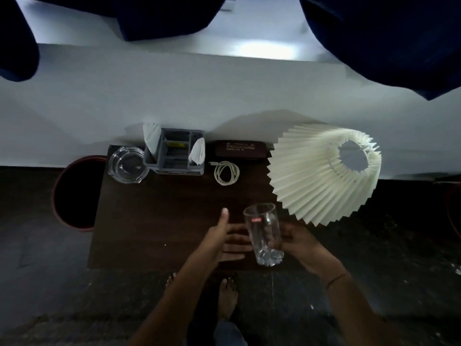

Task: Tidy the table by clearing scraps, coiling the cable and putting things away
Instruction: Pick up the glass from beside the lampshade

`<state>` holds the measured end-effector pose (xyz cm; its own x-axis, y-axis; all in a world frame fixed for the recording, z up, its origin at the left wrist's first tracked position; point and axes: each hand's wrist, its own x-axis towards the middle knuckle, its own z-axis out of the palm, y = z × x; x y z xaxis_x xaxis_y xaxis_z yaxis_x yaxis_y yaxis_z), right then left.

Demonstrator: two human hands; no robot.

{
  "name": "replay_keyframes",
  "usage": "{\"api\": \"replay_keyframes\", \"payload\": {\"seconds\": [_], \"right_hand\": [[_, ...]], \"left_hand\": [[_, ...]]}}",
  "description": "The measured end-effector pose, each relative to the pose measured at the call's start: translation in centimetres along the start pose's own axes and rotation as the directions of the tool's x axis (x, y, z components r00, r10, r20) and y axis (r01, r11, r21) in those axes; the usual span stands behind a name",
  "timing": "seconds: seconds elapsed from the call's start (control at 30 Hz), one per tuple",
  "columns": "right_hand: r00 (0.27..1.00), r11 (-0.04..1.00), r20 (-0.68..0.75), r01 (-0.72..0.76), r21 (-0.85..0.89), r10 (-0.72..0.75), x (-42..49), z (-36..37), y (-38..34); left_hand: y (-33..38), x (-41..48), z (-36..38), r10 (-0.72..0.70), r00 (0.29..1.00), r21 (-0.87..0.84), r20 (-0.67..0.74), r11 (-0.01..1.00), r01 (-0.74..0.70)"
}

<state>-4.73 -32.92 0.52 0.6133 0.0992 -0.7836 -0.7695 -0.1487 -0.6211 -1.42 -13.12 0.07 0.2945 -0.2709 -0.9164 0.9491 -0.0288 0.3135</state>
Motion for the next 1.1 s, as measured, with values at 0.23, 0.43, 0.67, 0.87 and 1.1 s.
{"api": "replay_keyframes", "payload": {"seconds": [0.23, 0.43, 0.67, 0.87, 1.1], "right_hand": [[0.940, 0.994, 0.325, 0.107, 0.017, -0.107, 2.5, 9.4, -3.8], [0.911, 0.951, 0.353, 0.276, -0.139, -0.213, 5.3, 18.0, -10.0], [0.903, 0.896, 0.312, 0.375, -0.237, -0.296, 6.8, 22.5, -16.9], [0.888, 0.816, 0.085, 0.450, -0.363, -0.452, 8.3, 24.2, -19.8], [0.932, 0.892, 0.012, 0.349, -0.286, -0.361, 11.1, 25.6, -21.4]], "left_hand": [[5.5, -6.3, -10.3, -0.058, 0.992, 0.260, -0.111, 0.962, 0.086], [8.7, -11.1, -17.2, 0.195, 0.910, 0.447, -0.365, 0.894, -0.013], [13.8, -12.3, -21.2, 0.324, 0.824, 0.454, -0.465, 0.886, -0.093], [17.0, -10.6, -22.4, 0.377, 0.783, 0.432, -0.495, 0.889, -0.155], [18.5, -8.9, -23.1, 0.431, 0.744, 0.487, -0.511, 0.858, -0.162]]}}
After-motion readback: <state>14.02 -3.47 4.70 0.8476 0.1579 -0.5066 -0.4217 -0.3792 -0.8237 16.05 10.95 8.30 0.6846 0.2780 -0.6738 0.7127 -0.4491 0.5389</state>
